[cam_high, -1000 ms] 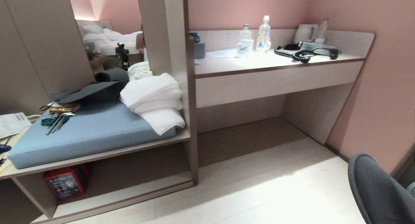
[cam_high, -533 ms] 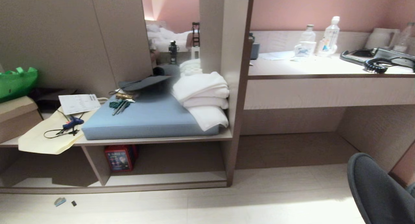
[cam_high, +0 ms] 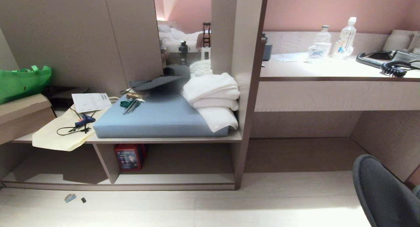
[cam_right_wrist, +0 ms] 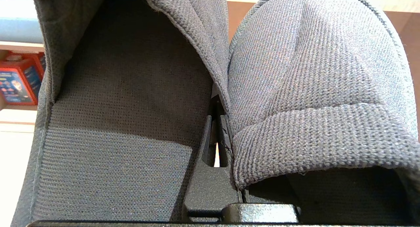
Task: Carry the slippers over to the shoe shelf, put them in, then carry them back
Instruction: Place the slippers into the shoe cabinet
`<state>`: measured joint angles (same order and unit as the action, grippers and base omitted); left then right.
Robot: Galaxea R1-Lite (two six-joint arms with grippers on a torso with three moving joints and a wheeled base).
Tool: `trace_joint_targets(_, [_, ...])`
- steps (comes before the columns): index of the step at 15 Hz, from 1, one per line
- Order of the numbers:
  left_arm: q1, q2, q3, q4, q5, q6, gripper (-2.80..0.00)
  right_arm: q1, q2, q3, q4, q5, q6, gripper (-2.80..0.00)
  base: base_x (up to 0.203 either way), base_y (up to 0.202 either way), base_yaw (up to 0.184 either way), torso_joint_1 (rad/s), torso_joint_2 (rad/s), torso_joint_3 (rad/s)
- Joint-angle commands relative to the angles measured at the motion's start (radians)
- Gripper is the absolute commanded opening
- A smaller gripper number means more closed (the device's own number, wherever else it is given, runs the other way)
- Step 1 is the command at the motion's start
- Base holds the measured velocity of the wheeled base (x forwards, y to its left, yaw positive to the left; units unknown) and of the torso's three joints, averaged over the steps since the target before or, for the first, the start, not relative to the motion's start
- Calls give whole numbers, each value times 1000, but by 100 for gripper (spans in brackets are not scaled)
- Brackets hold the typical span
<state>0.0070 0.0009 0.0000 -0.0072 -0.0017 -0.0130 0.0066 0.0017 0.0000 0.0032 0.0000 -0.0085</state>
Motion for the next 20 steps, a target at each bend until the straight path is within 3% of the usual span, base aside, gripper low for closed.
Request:
trace_joint_targets(1, [1,1,0,0,0,-1,-280,0,0,0,0,0,-2,-280,0,0,0,0,0,0])
trace_joint_targets(7, [1,1,0,0,0,-4,-280,0,1,0,0,0,-2,-280,1,24,-6,0,0,2])
trace_joint_targets(20, [1,1,0,1,0,-4,-280,0,1,0,0,0,-2,-280,0,192,-3,2,2,2])
